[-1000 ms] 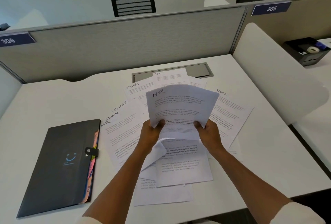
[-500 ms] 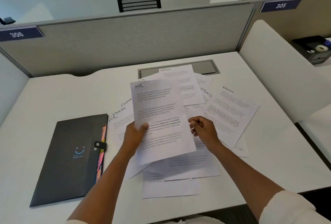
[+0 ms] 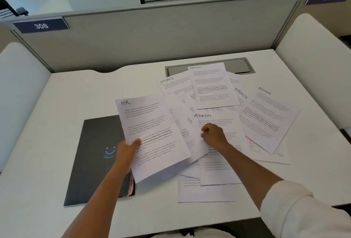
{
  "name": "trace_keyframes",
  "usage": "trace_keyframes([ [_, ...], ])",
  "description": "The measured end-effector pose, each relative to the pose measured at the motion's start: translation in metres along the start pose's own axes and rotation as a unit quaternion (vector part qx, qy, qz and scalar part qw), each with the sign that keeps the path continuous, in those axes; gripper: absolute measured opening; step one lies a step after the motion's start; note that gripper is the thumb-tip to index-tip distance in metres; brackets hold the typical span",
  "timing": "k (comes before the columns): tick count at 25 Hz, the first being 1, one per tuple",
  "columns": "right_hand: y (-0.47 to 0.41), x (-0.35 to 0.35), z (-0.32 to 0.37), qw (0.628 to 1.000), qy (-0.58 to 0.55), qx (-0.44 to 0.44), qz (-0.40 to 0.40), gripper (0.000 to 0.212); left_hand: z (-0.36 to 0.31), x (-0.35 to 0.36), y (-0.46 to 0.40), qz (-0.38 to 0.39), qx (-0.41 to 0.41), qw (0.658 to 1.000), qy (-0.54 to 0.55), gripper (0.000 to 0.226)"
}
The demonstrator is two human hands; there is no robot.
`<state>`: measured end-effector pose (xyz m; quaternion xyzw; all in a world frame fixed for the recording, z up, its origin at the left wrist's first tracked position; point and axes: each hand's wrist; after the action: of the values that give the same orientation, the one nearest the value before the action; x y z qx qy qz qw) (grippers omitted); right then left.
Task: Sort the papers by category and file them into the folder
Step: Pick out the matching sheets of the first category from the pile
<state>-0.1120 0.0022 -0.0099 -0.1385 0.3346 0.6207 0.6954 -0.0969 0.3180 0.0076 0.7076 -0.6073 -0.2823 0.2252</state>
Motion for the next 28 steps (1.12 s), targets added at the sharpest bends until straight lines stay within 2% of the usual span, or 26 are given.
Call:
trace_keyframes([
  [4,0.005,0.037,0.02,0.988,0.147,0.031,0.023,0.068,-0.001,-0.027,-0.015,0.009,-0.015,1.0,0.004,0.02],
  [6,0.007,0.049,0.029,0.979,0.195,0.05,0.028,0.077,-0.001,-0.036,-0.02,0.014,-0.018,1.0,0.005,0.021],
  [9,0.01,0.059,0.029,0.978,0.201,0.053,0.017,0.071,0.0,-0.043,-0.022,0.027,-0.016,1.0,0.006,0.02],
  [15,0.014,0.054,0.024,0.995,0.085,0.019,-0.055,0.016,0.002,-0.056,-0.025,0.078,-0.021,0.997,0.01,0.029],
  [20,0.021,0.024,0.021,0.991,-0.026,0.001,-0.131,0.017,0.0,-0.056,-0.025,0.123,-0.021,0.992,0.007,0.024],
  [23,0.027,-0.003,0.018,0.979,-0.055,0.005,-0.198,0.028,-0.002,-0.056,-0.029,0.146,-0.017,0.989,-0.005,0.026],
  [28,0.037,-0.032,0.015,0.939,-0.174,-0.002,-0.298,0.016,-0.006,-0.052,-0.027,0.163,-0.008,0.987,-0.015,0.024],
])
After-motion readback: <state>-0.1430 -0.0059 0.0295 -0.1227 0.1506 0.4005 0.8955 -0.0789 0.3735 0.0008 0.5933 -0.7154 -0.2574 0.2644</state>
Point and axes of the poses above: each hand's wrist, its own y-axis away from the middle knuckle, its own x-axis out of the palm, z = x × y, and after that the axes turned 14 degrees about -x, right-handed
